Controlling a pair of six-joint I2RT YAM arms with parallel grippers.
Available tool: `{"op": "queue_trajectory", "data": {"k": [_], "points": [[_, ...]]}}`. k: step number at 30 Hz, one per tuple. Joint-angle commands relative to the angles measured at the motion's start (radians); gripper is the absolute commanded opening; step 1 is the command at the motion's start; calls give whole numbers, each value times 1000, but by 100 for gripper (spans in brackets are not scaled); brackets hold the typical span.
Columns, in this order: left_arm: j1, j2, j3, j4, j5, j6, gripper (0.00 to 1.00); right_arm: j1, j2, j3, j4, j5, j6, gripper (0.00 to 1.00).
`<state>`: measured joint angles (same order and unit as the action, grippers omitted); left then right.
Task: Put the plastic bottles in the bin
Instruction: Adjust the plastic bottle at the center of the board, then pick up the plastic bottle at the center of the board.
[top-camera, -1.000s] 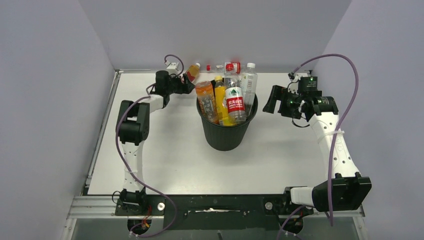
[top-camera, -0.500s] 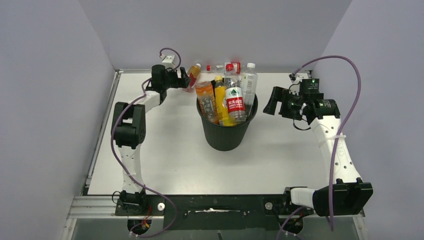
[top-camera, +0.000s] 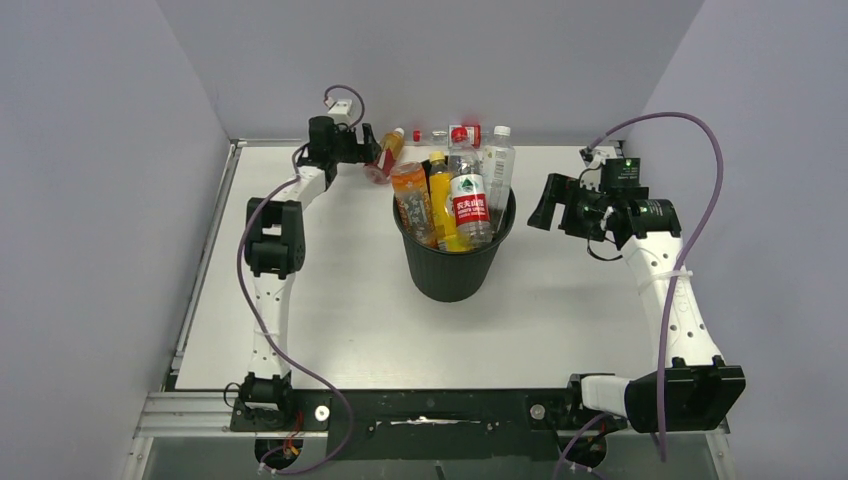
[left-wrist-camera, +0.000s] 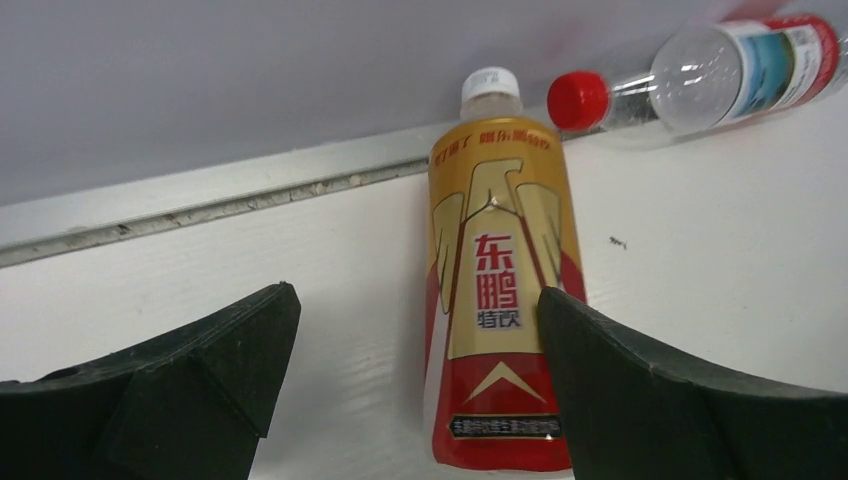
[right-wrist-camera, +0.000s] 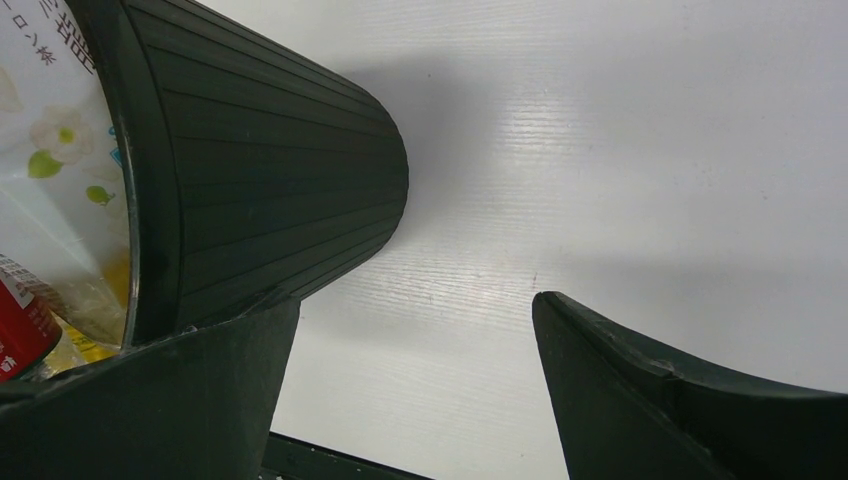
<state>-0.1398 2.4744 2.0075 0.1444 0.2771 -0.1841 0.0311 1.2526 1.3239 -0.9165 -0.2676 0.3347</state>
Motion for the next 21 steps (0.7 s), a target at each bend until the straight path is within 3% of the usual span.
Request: {"op": "queue_trajectory", "data": {"k": [1,10,21], "points": [[-6,53,110,-62,67,34,92,-9,-26,-3,41,-16,-12,91],[-32,37,56,-31,158,38,92,-9,-22,-18,54,-23,-11,91],[-78,50,46,-52,120,54,92,-10,-37,-17,47,-17,-14,91]]}}
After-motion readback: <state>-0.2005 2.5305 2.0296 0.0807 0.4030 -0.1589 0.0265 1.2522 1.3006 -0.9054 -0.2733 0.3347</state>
